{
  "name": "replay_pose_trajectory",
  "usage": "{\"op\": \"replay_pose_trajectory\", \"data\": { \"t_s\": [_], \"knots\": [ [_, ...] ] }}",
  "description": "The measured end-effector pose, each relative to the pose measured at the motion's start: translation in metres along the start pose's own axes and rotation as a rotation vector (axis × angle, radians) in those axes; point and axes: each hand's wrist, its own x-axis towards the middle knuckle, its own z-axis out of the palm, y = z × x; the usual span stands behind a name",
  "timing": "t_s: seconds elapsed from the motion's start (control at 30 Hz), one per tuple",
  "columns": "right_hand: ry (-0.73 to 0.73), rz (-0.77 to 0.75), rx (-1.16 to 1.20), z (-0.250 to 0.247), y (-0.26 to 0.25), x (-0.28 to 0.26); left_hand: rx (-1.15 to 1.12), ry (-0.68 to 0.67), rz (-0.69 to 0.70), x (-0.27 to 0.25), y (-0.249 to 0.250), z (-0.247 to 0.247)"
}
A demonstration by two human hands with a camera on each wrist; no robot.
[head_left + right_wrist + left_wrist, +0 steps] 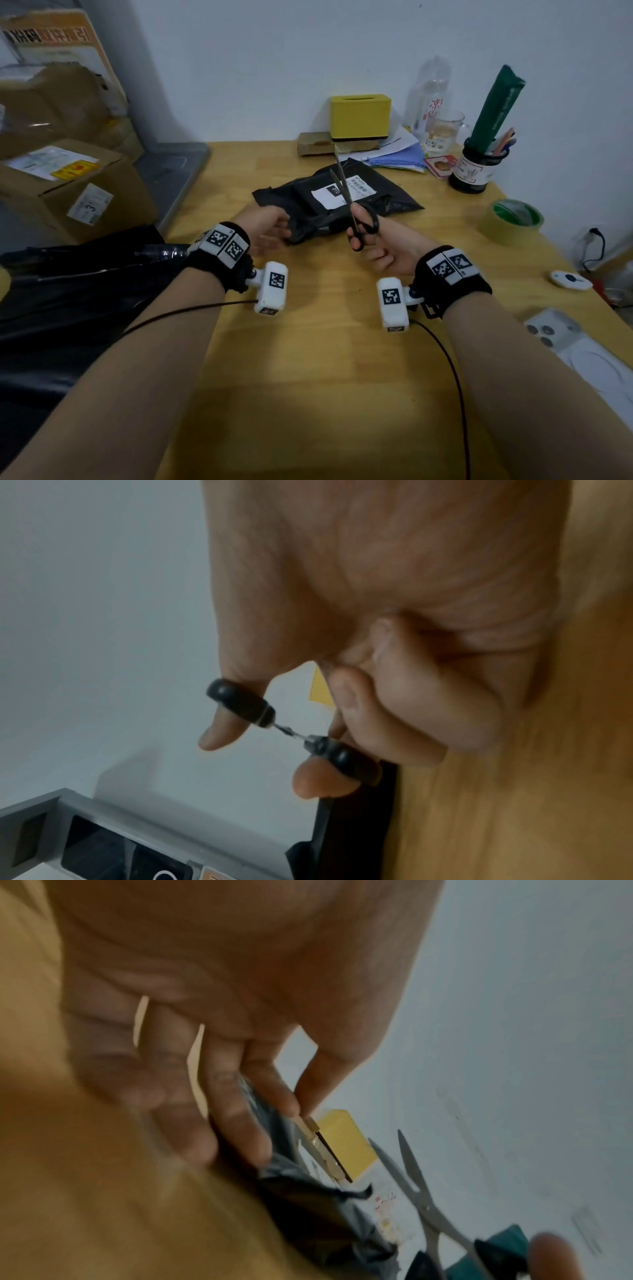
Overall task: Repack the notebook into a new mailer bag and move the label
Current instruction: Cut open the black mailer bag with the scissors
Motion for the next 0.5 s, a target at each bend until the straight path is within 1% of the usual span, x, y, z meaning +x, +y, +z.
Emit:
{"op": "replay_pose_trajectory", "data": {
  "t_s": [0.07,0.1,0.13,0.2,0.23,0.33,0.5],
  "knots": [
    [-0.024,0.014,-0.015,0.002,0.000,-0.006,0.036,-0.133,-0.127,-0.012,-0.012,0.002],
    [-0.037,0.016,-0.027,0.003,0.001,-0.009,0.039,-0.202,-0.160,-0.017,-0.017,0.005],
    [-0.054,0.020,-0.033,0.003,0.001,-0.012,0.029,-0.253,-0.174,-0.020,-0.021,0.010],
    [-0.103,0.038,-0.033,0.002,0.003,-0.022,-0.035,-0.305,-0.171,-0.025,-0.025,0.021],
    [-0.127,0.049,-0.039,0.001,0.005,-0.027,-0.085,-0.310,-0.163,-0.028,-0.024,0.026],
    [-0.167,0.098,-0.104,0.001,0.011,-0.046,-0.257,-0.258,-0.105,-0.031,-0.027,0.040],
    [-0.163,0.166,-0.213,0.001,0.021,-0.074,-0.376,-0.151,-0.050,-0.035,-0.037,0.045]
  ]
}}
